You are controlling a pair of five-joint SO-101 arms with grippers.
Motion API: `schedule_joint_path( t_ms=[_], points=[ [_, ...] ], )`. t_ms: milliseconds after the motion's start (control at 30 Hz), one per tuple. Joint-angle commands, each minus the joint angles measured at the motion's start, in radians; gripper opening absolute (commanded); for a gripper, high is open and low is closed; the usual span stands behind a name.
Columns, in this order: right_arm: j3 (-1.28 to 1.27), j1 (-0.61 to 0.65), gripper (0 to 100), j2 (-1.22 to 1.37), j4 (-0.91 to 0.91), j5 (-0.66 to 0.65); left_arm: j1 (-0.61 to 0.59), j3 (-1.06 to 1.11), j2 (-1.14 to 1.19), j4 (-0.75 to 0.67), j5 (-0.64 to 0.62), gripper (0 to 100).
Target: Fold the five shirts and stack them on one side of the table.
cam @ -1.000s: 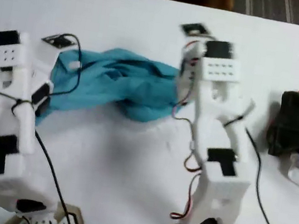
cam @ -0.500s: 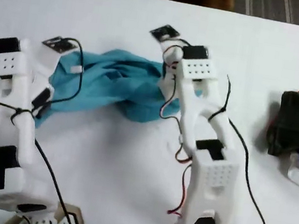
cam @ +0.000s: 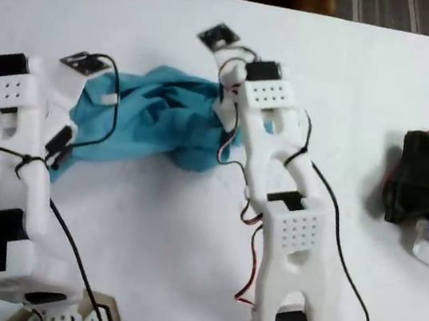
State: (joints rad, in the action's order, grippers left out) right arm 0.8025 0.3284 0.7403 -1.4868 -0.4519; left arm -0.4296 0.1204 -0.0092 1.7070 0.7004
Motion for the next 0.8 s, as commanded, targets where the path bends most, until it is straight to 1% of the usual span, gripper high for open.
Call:
schedule_joint_path(
  t_ms=[0, 133, 267, 367, 467, 533, 667, 767],
  points=[
    [0.196, -0.01, 1.8, -0.067, -0.142, -0.008, -0.012, -0.093, -0.052, 0.032, -0.038, 3],
    [0.319, -0.013, 1.8, -0.068, -0.289, -0.009, -0.011, -0.202, -0.052, 0.069, -0.074, 3],
    [0.255, -0.045, 1.8, -0.127, -0.288, -0.061, -0.052, -0.249, -0.084, 0.08, -0.072, 3],
    [0.095, -0.042, 1.9, -0.208, -0.288, -0.143, -0.081, -0.252, -0.144, 0.08, -0.071, 3],
    [-0.1, -0.042, 2.3, -0.349, -0.286, -0.203, -0.089, -0.245, -0.216, 0.08, -0.071, 3],
    [-0.227, -0.044, 5.8, -0.45, -0.286, -0.242, -0.089, -0.245, -0.261, 0.08, -0.071, 3],
    [-0.474, -0.042, 17.7, -0.642, -0.286, -0.344, -0.086, -0.245, -0.319, 0.078, -0.071, 3],
    [-0.632, -0.041, 17.7, -0.75, -0.285, -0.402, -0.086, -0.243, -0.313, 0.078, -0.072, 3]
  ],
)
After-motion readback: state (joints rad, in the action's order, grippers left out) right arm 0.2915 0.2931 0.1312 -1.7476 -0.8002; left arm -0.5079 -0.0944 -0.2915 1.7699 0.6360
